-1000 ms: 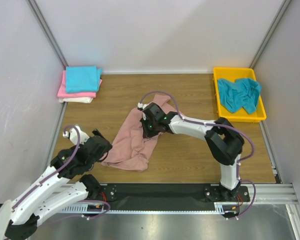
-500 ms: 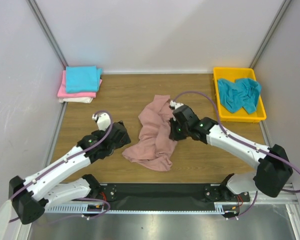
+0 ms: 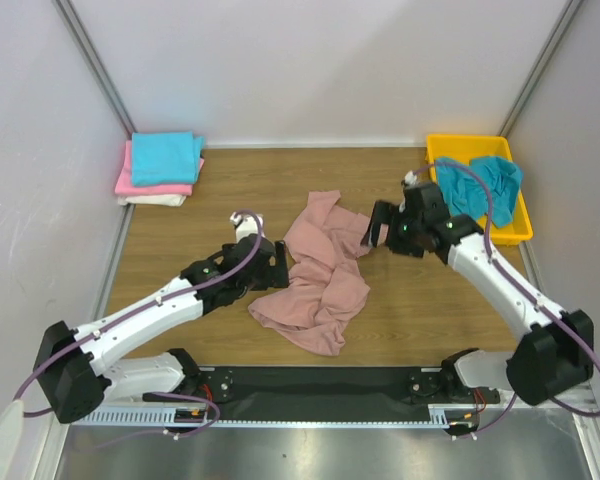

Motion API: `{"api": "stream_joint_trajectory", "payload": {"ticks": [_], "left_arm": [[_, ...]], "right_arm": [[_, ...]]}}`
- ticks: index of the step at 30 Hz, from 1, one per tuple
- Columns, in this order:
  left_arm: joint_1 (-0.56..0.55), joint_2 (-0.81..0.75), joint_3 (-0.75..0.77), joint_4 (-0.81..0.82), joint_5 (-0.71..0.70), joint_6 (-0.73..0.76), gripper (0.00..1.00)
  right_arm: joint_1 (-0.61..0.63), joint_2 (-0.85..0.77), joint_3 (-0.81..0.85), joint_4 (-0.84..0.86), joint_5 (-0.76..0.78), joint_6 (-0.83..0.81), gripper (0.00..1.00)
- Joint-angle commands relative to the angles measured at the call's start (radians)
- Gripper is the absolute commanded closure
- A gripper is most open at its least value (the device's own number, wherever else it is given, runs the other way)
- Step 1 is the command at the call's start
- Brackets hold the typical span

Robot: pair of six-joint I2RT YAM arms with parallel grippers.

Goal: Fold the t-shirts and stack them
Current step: Flatten the tshirt out

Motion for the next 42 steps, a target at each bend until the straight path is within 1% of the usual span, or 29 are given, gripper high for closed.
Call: {"api": "stream_joint_trajectory", "payload": {"ticks": [1,5,7,10,14,17,20,24,25,27,28,30,31,33,34,35,37,42], "left_arm": [[-0.048,0.009,0.047,0.084,0.046,0.109,0.03],[-0.122,0.029,0.047,0.098,0.068,0.195,0.05],[-0.153,0.038,0.041,0.092,0.083,0.206,0.06],[-0.17,0.043,0.012,0.09,0.089,0.187,0.09],[-0.176,0.027,-0.051,0.116,0.068,0.129,0.13],[-0.176,0.049,-0.044,0.101,0.016,0.085,0.14],[-0.176,0.119,-0.004,0.046,-0.032,0.032,0.14],[-0.176,0.231,0.037,0.071,-0.024,0.037,0.14],[-0.176,0.281,0.066,0.085,-0.026,0.052,0.14],[-0.176,0.331,0.108,0.087,-0.035,0.074,0.14],[-0.176,0.387,0.152,0.078,-0.039,0.083,0.17],[-0.174,0.438,0.192,0.065,-0.046,0.088,0.23],[-0.174,0.46,0.223,0.05,-0.046,0.08,0.28],[-0.174,0.516,0.242,0.035,-0.038,0.066,0.33],[-0.174,0.53,0.252,0.027,-0.035,0.046,0.38],[-0.174,0.552,0.255,0.019,-0.033,0.034,0.4],[-0.174,0.562,0.246,0.009,-0.024,0.008,0.46],[-0.174,0.535,0.199,0.001,-0.001,-0.035,0.58]], "right_arm": [[-0.061,0.112,0.123,0.187,-0.061,0.048,0.06],[-0.061,0.25,0.232,0.247,-0.053,0.05,0.09],[-0.057,0.298,0.272,0.252,-0.087,0.056,0.1],[-0.04,0.341,0.269,0.255,-0.102,0.06,0.12],[-0.011,0.335,0.203,0.244,-0.082,0.06,0.12],[-0.006,0.314,0.174,0.206,-0.071,0.059,0.13],[-0.002,0.274,0.121,0.146,-0.052,0.056,0.13],[0.001,0.228,-0.007,0.164,-0.022,0.074,0.13],[0.0,0.226,-0.009,0.167,-0.018,0.08,0.13],[-0.003,0.234,-0.001,0.179,-0.004,0.082,0.14],[-0.003,0.24,0.011,0.186,0.004,0.08,0.15],[-0.003,0.246,0.019,0.222,0.036,0.088,0.17],[-0.006,0.252,0.019,0.238,0.047,0.091,0.18],[-0.009,0.283,0.022,0.274,0.077,0.102,0.21],[-0.009,0.301,0.025,0.284,0.109,0.111,0.22],[-0.009,0.332,0.03,0.293,0.117,0.119,0.26],[-0.006,0.369,0.036,0.334,0.155,0.132,0.31],[-0.002,0.496,0.109,0.361,0.163,0.122,0.36]]}}
